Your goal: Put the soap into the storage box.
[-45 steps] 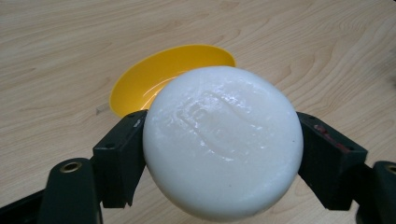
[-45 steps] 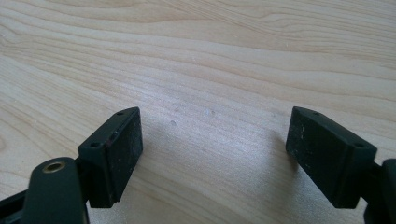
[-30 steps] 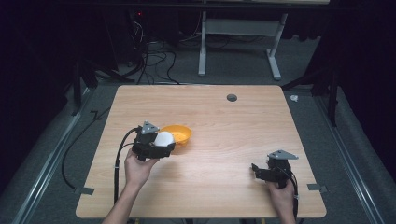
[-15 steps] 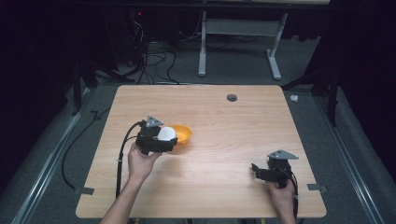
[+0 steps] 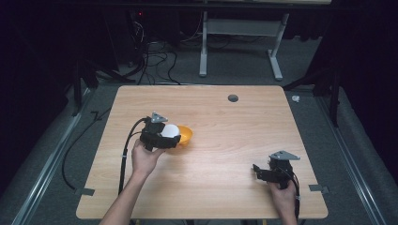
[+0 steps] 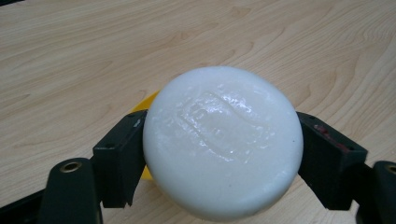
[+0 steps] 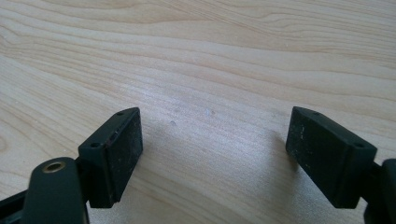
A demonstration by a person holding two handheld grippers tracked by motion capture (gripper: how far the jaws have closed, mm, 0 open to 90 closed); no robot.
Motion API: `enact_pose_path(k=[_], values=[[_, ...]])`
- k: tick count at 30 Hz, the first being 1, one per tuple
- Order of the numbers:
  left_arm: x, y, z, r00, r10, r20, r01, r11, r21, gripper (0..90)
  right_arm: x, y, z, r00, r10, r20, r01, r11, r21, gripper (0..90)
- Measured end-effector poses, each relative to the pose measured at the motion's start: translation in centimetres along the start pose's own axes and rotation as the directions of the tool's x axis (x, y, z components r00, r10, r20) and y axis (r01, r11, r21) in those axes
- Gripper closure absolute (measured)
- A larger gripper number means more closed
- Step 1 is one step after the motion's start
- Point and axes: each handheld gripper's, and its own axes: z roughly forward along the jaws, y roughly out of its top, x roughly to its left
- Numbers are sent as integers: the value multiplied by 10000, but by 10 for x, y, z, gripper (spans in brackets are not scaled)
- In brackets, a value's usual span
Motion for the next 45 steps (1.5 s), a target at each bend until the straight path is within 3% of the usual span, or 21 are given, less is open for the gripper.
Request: enact_pose_path(k=[3, 16, 45], values=[[1, 2, 2, 9998, -161, 149, 162, 9999, -39, 243, 0, 0, 0, 10000, -16, -5, 16, 10000, -11, 195], [2, 13, 15, 10000, -86, 35, 86, 9999, 130, 243, 0, 0, 0, 10000, -19, 5, 19, 10000, -9, 196], [13, 10, 50, 9983, -434, -391, 460, 9966, 690, 243, 0, 0, 0, 10000, 6, 34, -6, 10000, -6, 195]])
